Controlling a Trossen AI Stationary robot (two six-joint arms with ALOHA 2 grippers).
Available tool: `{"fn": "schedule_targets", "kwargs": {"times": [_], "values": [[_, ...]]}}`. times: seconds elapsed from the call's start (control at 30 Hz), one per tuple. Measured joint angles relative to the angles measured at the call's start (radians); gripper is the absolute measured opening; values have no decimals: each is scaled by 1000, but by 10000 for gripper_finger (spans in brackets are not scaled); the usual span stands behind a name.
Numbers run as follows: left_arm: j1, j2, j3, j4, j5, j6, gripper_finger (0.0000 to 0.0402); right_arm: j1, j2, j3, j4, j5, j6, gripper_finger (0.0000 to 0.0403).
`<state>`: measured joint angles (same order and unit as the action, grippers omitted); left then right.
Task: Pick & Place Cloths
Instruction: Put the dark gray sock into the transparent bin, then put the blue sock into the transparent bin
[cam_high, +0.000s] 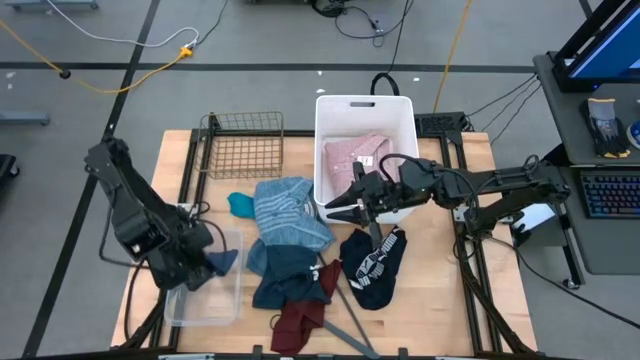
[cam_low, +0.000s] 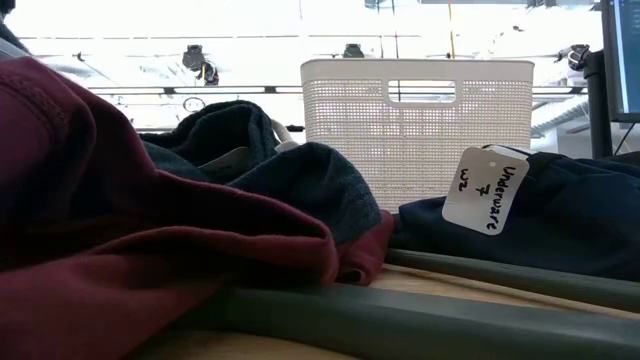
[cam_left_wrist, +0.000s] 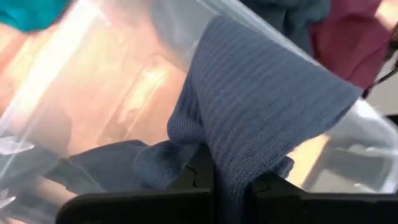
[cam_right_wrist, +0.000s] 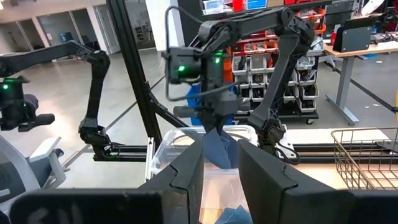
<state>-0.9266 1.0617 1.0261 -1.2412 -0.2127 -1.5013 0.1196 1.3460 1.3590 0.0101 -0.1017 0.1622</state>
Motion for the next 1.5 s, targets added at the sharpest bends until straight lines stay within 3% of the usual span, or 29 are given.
{"fn": "schedule_targets", "kwargs": {"times": [0.37, 0.63, 1.0, 1.1, 1.23, 1.3, 1.4, 1.5], "values": [[-16, 189, 0, 4, 6, 41, 14, 0, 0, 0, 7, 0, 1, 88], [-16, 279, 0, 4, 78, 24, 72, 0, 0, 0, 8, -4, 1, 88], [-16, 287, 0, 5, 95, -85, 182, 0, 0, 0, 8, -8, 1, 88], [-10, 284, 0, 5, 143, -88, 212, 0, 0, 0, 7, -18, 1, 88], [17, 249, 0, 17, 319, -87, 236, 0, 0, 0, 6, -61, 1, 88], [25, 227, 19, 15, 351, -108, 240, 0, 0, 0, -9, -61, 1, 88], [30, 183, 74, 17, 307, -131, 241, 0, -13, -1, -73, -58, -22, 88], [29, 143, 155, 9, 177, -137, 241, 0, -38, -1, -128, -41, -47, 88]]}}
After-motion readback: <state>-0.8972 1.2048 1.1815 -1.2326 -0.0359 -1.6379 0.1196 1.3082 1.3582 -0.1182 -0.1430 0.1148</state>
